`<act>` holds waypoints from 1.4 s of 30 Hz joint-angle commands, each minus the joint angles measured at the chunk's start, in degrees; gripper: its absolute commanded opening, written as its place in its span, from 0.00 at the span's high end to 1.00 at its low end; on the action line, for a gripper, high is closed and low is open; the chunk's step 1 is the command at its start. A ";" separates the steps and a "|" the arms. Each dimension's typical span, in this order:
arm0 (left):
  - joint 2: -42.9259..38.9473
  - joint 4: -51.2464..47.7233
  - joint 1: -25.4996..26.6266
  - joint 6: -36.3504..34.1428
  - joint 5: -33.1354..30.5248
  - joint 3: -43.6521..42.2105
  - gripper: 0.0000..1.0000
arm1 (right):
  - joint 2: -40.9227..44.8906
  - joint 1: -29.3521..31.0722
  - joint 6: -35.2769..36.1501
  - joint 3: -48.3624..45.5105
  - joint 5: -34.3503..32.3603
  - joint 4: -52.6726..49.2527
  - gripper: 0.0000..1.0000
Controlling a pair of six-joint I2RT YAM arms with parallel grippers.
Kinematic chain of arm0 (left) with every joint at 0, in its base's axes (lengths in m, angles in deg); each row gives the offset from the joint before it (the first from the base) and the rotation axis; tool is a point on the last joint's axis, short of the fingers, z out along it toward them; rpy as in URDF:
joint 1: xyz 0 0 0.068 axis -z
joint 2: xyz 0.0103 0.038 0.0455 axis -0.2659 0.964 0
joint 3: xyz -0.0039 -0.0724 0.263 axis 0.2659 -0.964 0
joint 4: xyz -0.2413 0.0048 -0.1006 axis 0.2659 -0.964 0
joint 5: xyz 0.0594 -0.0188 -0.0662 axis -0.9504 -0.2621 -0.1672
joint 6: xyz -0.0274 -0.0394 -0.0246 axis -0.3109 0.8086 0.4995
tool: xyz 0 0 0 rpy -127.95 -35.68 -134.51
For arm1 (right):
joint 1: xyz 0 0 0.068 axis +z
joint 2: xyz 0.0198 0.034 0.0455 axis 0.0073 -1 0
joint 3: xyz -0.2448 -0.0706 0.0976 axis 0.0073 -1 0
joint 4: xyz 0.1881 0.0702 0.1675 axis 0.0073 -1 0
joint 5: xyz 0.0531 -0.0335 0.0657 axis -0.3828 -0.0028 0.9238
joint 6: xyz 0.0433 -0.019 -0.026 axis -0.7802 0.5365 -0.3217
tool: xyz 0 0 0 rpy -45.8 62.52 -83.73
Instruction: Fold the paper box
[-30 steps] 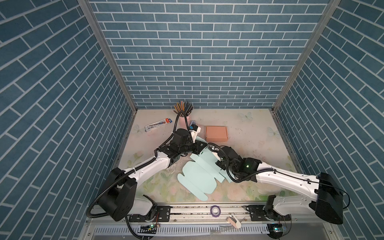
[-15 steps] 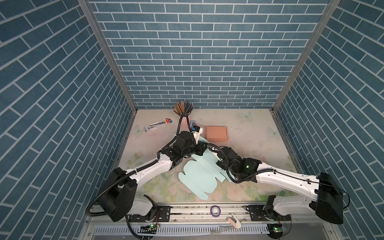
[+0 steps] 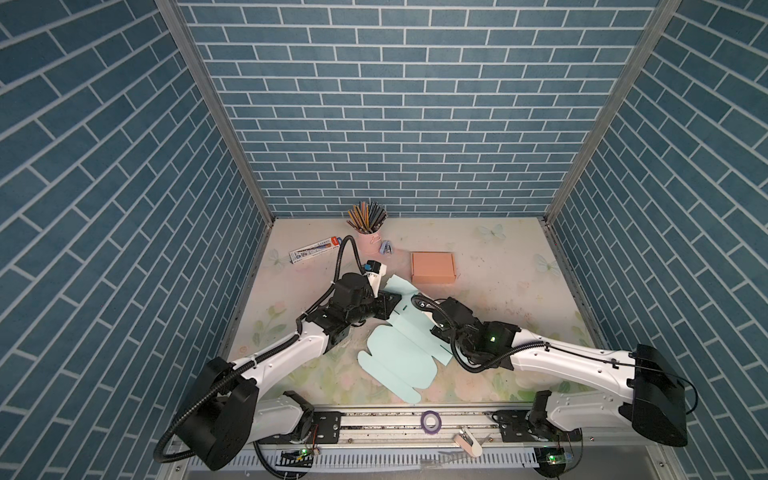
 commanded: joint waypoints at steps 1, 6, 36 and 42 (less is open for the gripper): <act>-3.02 1.21 -2.41 1.28 0.05 -4.08 0.82 | -1.73 1.35 3.96 0.30 -4.25 1.90 1.00; -7.72 1.46 -5.62 2.43 -1.73 -11.59 0.82 | -5.95 3.07 6.57 1.76 -8.55 1.96 1.00; 4.90 15.02 2.98 4.87 -3.98 -16.31 0.85 | -14.26 5.76 9.41 5.26 -12.86 2.70 1.00; 3.36 15.63 4.28 5.63 -3.99 -17.96 0.85 | -14.74 5.82 11.27 4.83 -12.61 3.81 1.00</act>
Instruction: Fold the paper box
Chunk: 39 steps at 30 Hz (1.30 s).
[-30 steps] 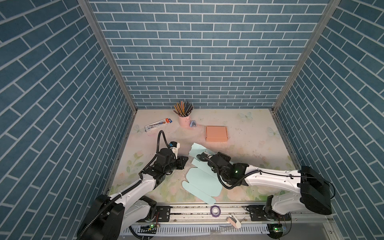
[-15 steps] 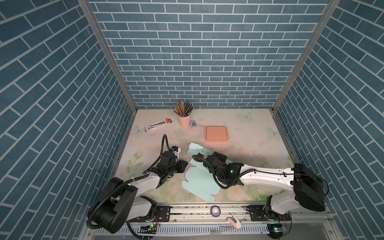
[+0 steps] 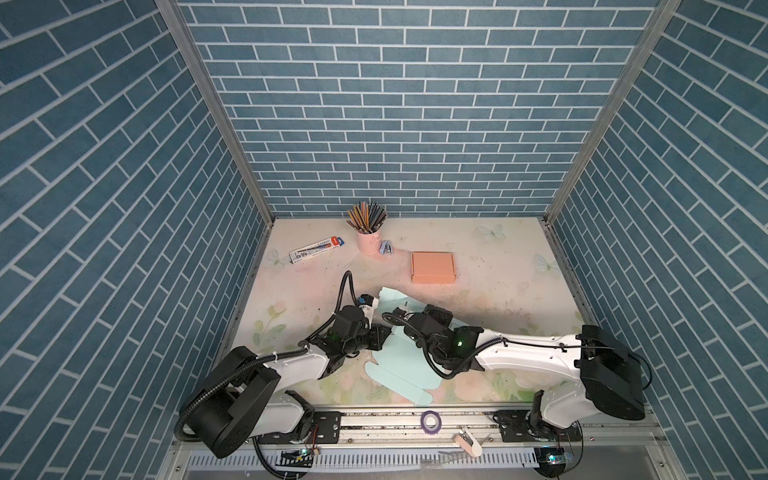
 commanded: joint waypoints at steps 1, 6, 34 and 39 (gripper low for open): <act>-1.42 1.69 0.55 0.61 -0.90 -1.15 0.85 | -0.69 0.45 2.74 0.58 -1.09 2.22 1.00; -3.38 -1.00 -0.80 -1.28 -1.35 -1.40 0.85 | 0.20 0.40 8.43 -1.21 -1.72 7.14 1.00; 11.77 4.76 -27.15 -3.97 12.08 12.97 0.84 | -4.40 1.36 38.24 -5.80 -0.55 25.87 1.00; 15.50 7.68 -24.56 -4.64 12.34 12.70 0.84 | -5.46 1.88 40.45 -7.22 -0.51 30.25 1.00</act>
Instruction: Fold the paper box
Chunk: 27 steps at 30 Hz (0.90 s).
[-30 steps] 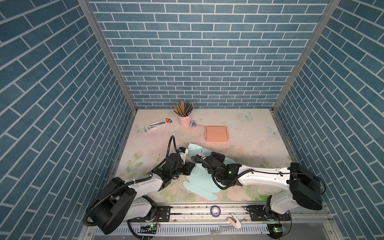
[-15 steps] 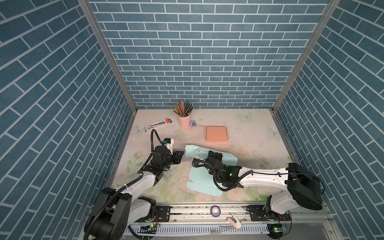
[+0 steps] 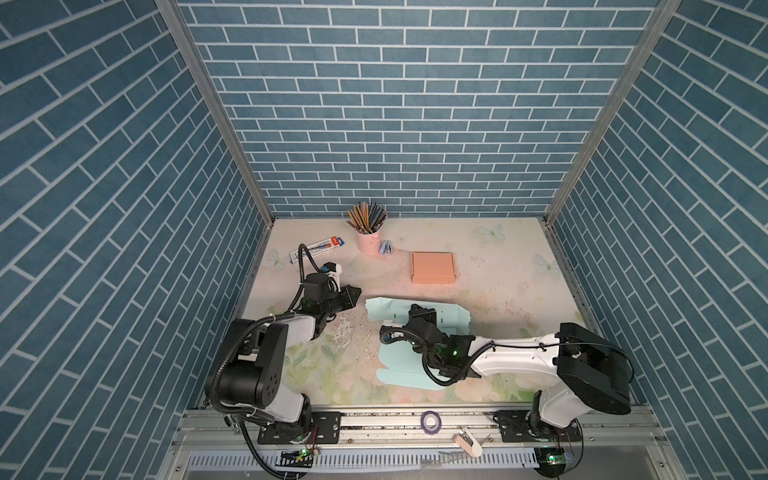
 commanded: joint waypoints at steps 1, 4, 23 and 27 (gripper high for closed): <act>2.73 5.66 1.98 -0.63 2.54 0.39 0.84 | -1.61 0.65 5.34 -1.63 -0.36 5.62 1.00; 4.82 7.97 3.67 0.12 3.20 0.15 0.84 | -2.94 0.84 7.77 -2.41 -0.68 9.62 1.00; -1.03 13.99 11.85 3.08 3.84 -9.74 0.83 | -3.99 0.54 9.81 -4.76 -0.31 15.91 1.00; -2.80 13.80 13.37 3.17 3.39 -10.61 0.83 | -4.03 0.47 9.94 -4.82 -0.21 16.57 1.00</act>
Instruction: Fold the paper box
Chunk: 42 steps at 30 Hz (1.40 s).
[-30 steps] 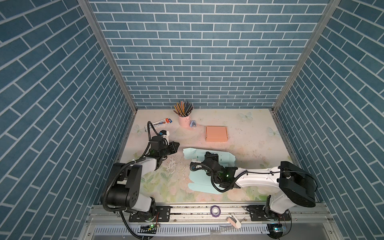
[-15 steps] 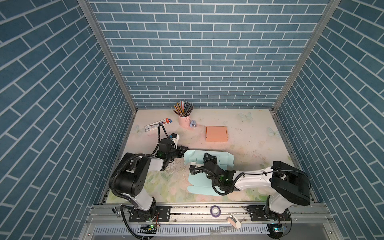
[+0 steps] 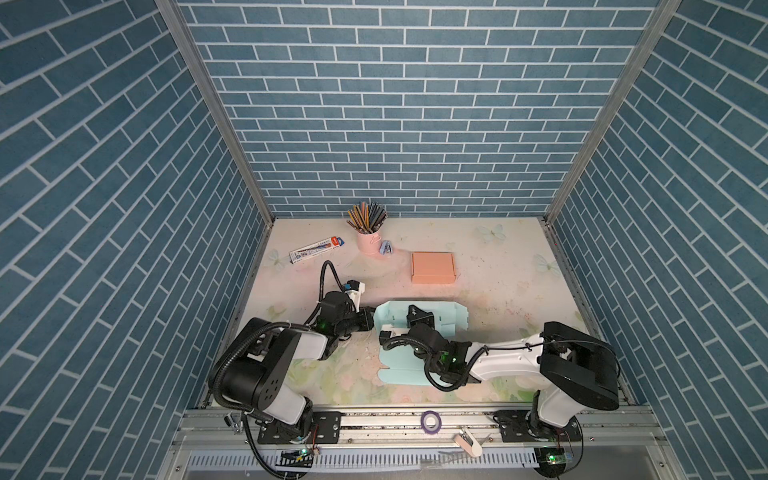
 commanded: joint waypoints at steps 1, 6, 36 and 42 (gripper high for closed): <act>-2.02 2.45 1.39 0.80 1.04 -1.13 0.83 | -0.74 0.17 2.14 -0.43 0.51 1.97 1.00; -4.61 0.78 2.35 0.69 0.54 -2.38 0.83 | -0.31 0.21 2.15 -0.72 0.51 2.30 1.00; -10.83 5.61 10.56 -8.93 -11.50 -9.37 0.59 | 2.85 3.01 1.79 -4.27 -1.00 6.64 1.00; -9.45 5.35 10.67 -11.50 -12.04 -7.44 0.57 | 3.91 3.73 -1.65 -3.53 -0.11 1.77 1.00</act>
